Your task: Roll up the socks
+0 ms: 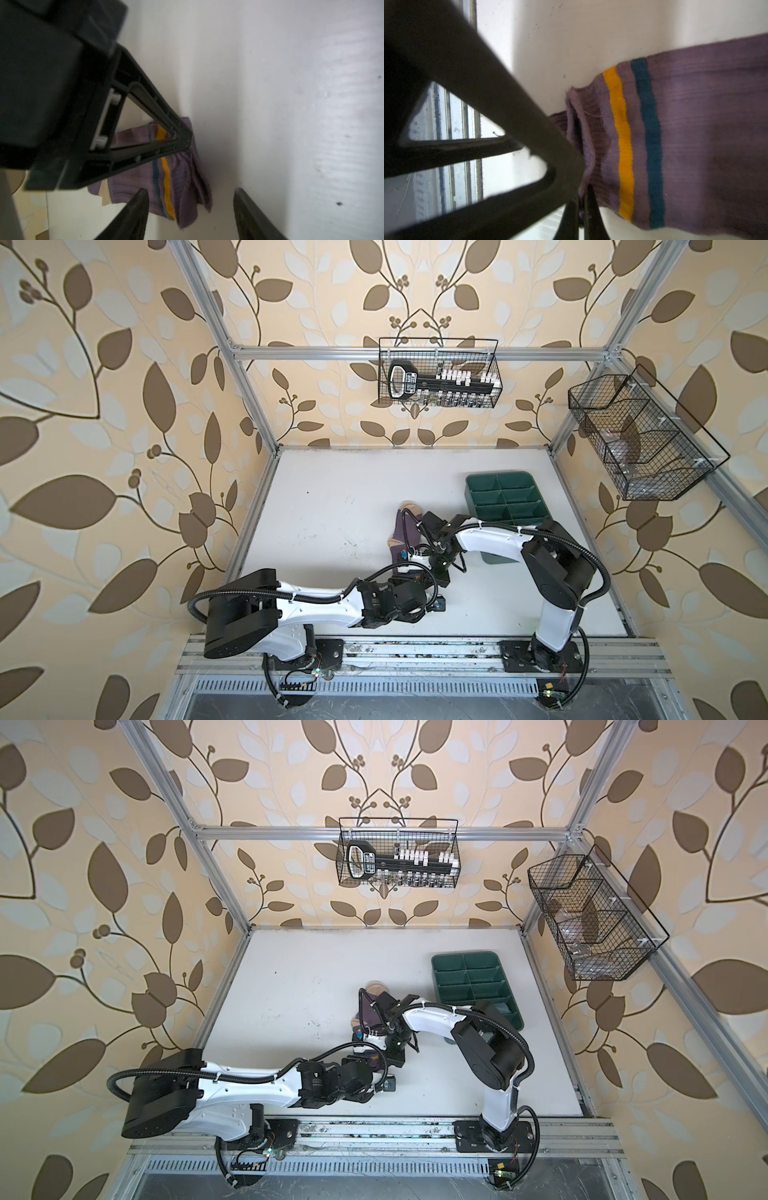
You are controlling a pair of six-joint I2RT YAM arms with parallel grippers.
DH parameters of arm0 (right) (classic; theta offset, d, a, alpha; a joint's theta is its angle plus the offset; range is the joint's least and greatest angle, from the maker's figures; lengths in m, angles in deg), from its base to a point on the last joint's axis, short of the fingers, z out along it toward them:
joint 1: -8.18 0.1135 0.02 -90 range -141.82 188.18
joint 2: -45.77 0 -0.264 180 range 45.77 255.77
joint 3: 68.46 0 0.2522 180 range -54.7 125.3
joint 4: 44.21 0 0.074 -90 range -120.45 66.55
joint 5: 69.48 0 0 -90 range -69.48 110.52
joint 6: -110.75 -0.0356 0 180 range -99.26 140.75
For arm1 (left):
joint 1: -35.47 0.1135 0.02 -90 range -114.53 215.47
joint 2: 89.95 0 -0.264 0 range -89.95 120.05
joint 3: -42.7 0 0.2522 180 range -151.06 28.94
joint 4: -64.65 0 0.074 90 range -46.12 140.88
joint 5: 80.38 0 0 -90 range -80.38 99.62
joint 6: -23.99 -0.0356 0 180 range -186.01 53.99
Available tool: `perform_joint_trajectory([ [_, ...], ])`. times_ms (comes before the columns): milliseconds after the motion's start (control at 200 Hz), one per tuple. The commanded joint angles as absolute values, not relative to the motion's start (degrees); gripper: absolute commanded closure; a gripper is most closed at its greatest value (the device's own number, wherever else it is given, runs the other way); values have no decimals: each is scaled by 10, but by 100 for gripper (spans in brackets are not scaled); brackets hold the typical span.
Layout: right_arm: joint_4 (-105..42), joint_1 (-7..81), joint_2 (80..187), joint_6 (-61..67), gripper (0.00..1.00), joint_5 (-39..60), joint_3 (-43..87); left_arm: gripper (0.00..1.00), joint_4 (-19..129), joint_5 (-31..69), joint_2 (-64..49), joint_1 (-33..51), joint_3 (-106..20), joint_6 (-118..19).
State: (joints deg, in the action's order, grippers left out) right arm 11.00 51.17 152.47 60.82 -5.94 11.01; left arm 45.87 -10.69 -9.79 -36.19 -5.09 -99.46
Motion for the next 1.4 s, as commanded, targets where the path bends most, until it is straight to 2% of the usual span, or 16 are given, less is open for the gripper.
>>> perform_joint_trajectory([
  [0, 124, 509, 1529, 624, 100, -79, 122, 42, 496, -140, -63, -363, -52, -978],
  [200, 113, 504, 1514, 626, 100, -82, 111, 71, 472, -146, 2, -361, -86, -976],
  [345, 99, 500, 1495, 625, 97, -84, 96, 100, 462, -150, 16, -353, -102, -970],
  [440, 58, 495, 1460, 613, 87, -70, 67, 100, 430, -113, -3, -336, -108, -969],
  [565, -51, 472, 1366, 570, 73, -15, 0, 100, 341, 31, -48, -291, -125, -992],
  [680, -159, 447, 1264, 528, 71, 65, -51, 100, 283, 133, -70, -240, -142, -1013],
  [870, -339, 430, 1103, 450, 70, 275, -129, 100, 192, 258, -48, -157, -201, -1034],
  [960, -337, 431, 1050, 418, 63, 273, -140, 100, 160, 293, -24, -134, -232, -1035],
  [990, -321, 432, 1035, 428, 54, 251, -139, 100, 150, 305, -17, -127, -240, -1035],
  [1040, -311, 436, 1012, 443, 54, 240, -143, 100, 147, 315, -9, -120, -246, -1031],
  [1170, -268, 501, 956, 527, 59, 263, -164, 100, 153, 322, -12, -104, -245, -1025],
  [1290, -230, 638, 905, 667, 58, 325, -220, 100, 148, 347, -8, -79, -253, -1024],
  [1395, -238, 753, 903, 725, 54, 415, -265, 100, 120, 372, 22, -59, -284, -1029],
])
